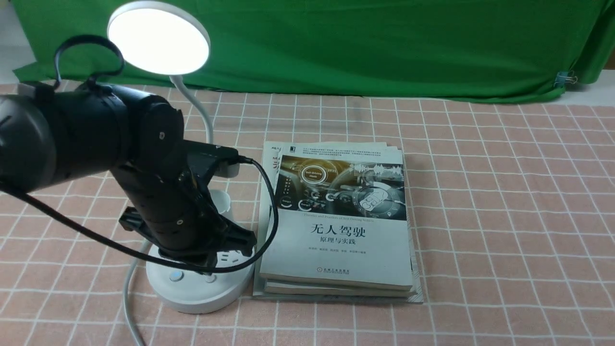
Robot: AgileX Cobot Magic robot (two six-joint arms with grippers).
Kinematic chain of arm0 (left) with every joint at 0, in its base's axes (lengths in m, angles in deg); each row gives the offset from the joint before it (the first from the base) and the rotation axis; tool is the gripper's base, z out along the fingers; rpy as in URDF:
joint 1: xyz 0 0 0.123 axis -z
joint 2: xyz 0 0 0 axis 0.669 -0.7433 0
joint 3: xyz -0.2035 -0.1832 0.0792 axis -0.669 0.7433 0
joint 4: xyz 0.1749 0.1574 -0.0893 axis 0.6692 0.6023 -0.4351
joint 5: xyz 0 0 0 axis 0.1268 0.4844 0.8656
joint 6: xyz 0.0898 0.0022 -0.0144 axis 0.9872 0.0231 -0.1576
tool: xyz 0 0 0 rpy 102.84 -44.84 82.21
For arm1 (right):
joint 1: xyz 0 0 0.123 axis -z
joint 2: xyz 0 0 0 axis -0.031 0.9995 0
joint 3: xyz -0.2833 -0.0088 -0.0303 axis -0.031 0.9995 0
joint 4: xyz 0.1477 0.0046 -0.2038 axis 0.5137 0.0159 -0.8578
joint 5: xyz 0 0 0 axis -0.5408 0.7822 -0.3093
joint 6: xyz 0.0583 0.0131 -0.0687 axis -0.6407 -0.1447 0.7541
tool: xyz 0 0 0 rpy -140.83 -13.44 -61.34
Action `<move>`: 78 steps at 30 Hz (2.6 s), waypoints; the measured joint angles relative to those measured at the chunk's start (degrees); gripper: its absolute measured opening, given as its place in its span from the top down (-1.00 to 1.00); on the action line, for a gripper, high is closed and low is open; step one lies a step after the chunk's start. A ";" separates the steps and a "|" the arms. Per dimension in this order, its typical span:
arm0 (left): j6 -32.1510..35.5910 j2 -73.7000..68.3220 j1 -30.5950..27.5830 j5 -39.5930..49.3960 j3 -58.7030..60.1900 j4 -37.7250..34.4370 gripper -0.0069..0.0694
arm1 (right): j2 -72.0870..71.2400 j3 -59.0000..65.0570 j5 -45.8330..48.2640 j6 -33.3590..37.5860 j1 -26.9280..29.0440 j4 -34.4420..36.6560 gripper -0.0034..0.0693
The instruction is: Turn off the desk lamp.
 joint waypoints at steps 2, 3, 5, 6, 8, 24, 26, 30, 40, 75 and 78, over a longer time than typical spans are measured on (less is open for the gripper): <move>0.27 -1.49 0.00 -0.66 0.00 0.00 0.81 | 0.00 0.00 0.00 0.00 0.00 0.00 0.25; 0.50 -2.57 0.00 -0.97 -0.02 0.00 0.81 | 0.00 0.00 0.00 0.00 0.00 0.00 0.25; 0.56 -3.37 0.00 -1.03 -0.10 -0.08 0.81 | 0.00 0.00 0.00 0.00 0.00 0.00 0.25; 0.63 -3.79 0.00 -0.97 -0.52 -0.17 0.81 | 0.00 0.00 0.00 0.00 0.00 0.00 0.25; 0.67 -4.10 0.00 -0.97 -0.77 -0.21 0.81 | 0.00 0.00 0.00 0.00 0.00 0.00 0.25; 0.61 0.02 0.00 0.43 -1.25 -0.16 0.81 | 0.00 0.00 0.00 0.00 0.00 0.00 0.25; 0.61 -1.35 0.00 0.43 -1.25 -0.16 0.81 | 0.00 0.00 0.00 0.00 0.00 0.00 0.25; 0.61 -4.28 0.00 0.68 -1.49 -0.28 0.81 | 0.00 0.00 0.00 0.00 0.00 0.00 0.25; 0.61 -1.39 0.00 2.42 -1.73 -0.17 0.81 | 0.00 0.00 0.00 0.00 0.00 0.00 0.25; -0.65 62.95 0.54 -36.38 46.02 -2.58 0.81 | 0.00 0.00 0.00 0.00 0.00 0.00 0.25; -0.58 63.23 0.54 -36.45 48.24 -2.58 0.81 | 0.00 0.00 0.00 0.00 0.00 0.00 0.25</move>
